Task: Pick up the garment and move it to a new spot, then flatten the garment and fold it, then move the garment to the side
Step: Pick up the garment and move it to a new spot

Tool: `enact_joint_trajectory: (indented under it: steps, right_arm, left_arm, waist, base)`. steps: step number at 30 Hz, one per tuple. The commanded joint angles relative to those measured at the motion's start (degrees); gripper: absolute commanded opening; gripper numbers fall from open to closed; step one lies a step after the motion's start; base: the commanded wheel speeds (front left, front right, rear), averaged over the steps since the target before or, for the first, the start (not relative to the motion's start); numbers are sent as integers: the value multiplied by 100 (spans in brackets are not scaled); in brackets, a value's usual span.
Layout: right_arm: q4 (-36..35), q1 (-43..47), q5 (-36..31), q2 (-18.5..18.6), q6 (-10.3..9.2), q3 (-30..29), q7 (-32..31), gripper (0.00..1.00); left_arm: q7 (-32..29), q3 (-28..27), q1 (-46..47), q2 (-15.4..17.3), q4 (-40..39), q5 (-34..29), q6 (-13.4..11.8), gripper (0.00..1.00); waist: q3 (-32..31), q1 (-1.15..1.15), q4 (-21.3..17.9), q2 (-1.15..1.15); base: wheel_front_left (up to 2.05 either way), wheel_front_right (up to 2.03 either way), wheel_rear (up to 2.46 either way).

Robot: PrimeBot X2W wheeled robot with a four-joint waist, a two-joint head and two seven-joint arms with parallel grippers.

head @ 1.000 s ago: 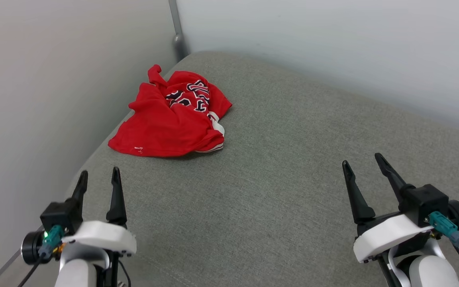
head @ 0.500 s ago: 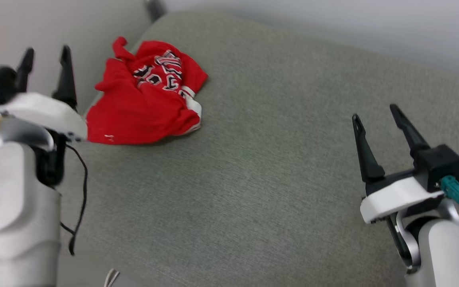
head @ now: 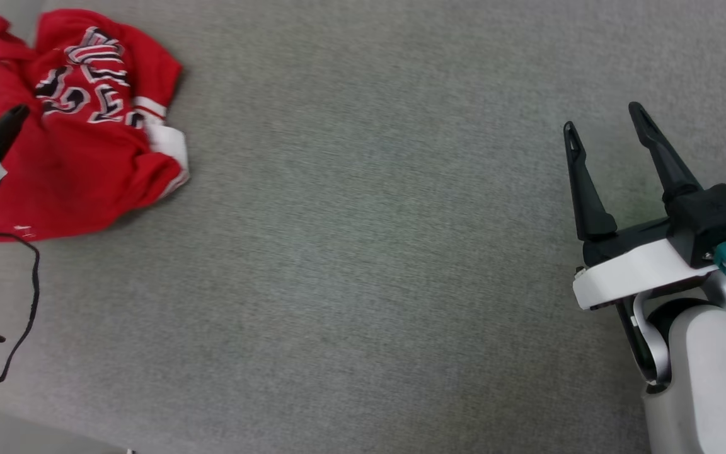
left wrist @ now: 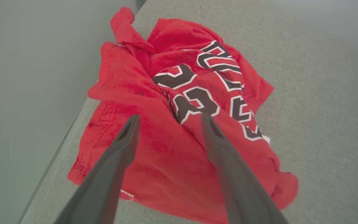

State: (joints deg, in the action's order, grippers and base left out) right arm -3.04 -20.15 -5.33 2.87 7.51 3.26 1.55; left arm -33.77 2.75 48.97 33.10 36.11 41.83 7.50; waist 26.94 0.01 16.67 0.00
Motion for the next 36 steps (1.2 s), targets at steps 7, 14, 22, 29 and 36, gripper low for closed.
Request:
enact_joint_trajectory:
  steps: [7, 14, 22, 29, 36]
  right_arm:
    - [40, -238, 20, 1, -4, -1, 108, 100]
    - [-30, -304, -3, 0, -4, 3, 96, 100]
    - [-71, -225, -27, 1, -4, -75, 143, 100]
    - [112, 21, 167, 2, -4, -124, 265, 100]
    - [319, 312, 421, 1, -4, -241, 437, 100]
  left_arm:
    - [-802, -162, -33, 38, 465, 530, -51, 100]
    - [-962, -182, -141, -344, 894, 801, -124, 76]
    - [-628, -70, -55, -221, 979, 665, -55, 0]
    - [701, 215, 348, 187, 607, -134, -58, 0]
    - [1986, 469, 654, 157, 259, -703, -83, 0]
  waist:
    - [613, -1, -545, 0]
    - [729, -1, -636, 0]
    - [535, -1, -607, 0]
    - [-102, -1, -521, 0]
    - [-801, -1, -566, 0]
  base:
    - [0, 0, 0]
    - [0, 0, 0]
    - [0, 0, 0]
    - [0, 0, 0]
    - [0, 0, 0]
